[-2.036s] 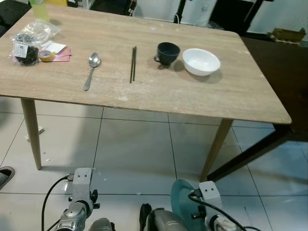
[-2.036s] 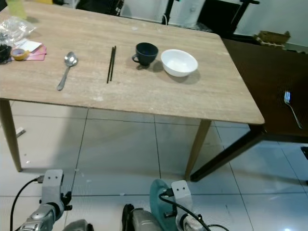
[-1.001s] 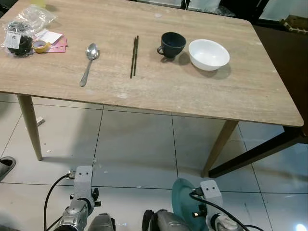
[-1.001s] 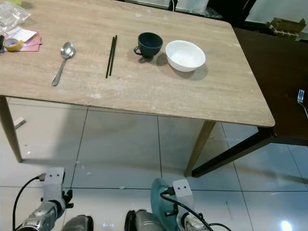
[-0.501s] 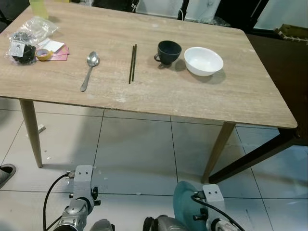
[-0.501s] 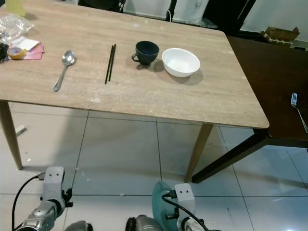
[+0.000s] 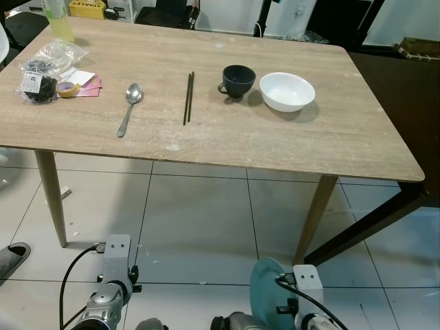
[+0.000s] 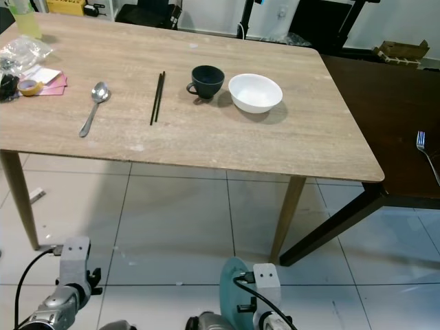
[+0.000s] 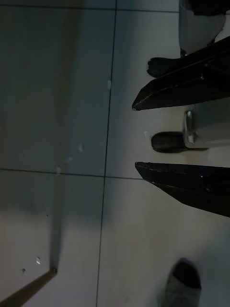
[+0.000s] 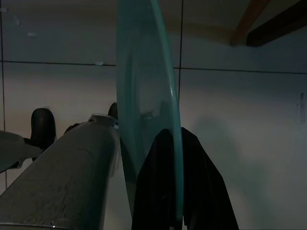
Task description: Setting the table
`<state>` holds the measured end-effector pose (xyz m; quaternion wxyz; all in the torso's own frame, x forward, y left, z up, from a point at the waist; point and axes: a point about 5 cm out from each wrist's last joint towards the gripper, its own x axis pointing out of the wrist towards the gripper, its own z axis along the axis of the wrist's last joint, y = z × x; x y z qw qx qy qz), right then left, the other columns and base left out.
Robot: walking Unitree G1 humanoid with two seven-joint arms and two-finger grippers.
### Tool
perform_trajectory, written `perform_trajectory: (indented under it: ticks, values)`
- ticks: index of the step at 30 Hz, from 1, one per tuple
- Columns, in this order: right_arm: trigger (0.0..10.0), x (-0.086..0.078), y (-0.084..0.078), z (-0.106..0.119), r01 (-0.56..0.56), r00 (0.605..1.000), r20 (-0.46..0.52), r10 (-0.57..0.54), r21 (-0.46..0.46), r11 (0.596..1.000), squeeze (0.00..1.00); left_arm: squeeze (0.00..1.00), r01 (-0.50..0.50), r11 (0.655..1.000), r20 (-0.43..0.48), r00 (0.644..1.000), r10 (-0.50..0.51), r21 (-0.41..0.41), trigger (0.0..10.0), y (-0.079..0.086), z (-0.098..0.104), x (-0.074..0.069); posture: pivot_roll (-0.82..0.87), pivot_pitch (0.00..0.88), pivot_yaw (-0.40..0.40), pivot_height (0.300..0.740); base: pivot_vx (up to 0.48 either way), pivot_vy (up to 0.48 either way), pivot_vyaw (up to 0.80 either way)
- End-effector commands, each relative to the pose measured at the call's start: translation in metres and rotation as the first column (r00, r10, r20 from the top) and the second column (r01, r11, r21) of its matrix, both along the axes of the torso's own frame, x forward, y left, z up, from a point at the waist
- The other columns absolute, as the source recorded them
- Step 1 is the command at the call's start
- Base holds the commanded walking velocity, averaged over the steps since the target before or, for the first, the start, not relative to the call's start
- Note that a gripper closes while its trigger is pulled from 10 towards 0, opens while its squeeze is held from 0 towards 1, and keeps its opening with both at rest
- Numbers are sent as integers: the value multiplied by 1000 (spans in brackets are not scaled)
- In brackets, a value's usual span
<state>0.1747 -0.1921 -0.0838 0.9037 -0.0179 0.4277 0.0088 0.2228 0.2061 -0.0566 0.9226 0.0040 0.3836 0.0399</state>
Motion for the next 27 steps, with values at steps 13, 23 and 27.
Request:
perform_trajectory:
  ticks: [13, 23, 27]
  values:
    - [10000, 0, -10, 1, 29, 1000, -7, -29, -12, 1000, 0, 0, 8, 1000, 13, 1000, -8, 11, 10000, -4, 0, 0, 96, 41, -65, 740, 0, 148, 0]
    - [10000, 3, -7, 2, 35, 999, -7, -35, 2, 999, 0, 0, -1, 1000, 10, 1000, 1, 7, 10000, -9, -2, -1, 97, 48, -66, 740, 0, 0, 0]
    - [10000, 4, -6, 2, 37, 999, -8, -37, 6, 999, 0, 0, -14, 1000, 12, 1000, 14, 0, 10000, -9, -2, 0, 94, 53, -65, 740, 0, 0, 0]
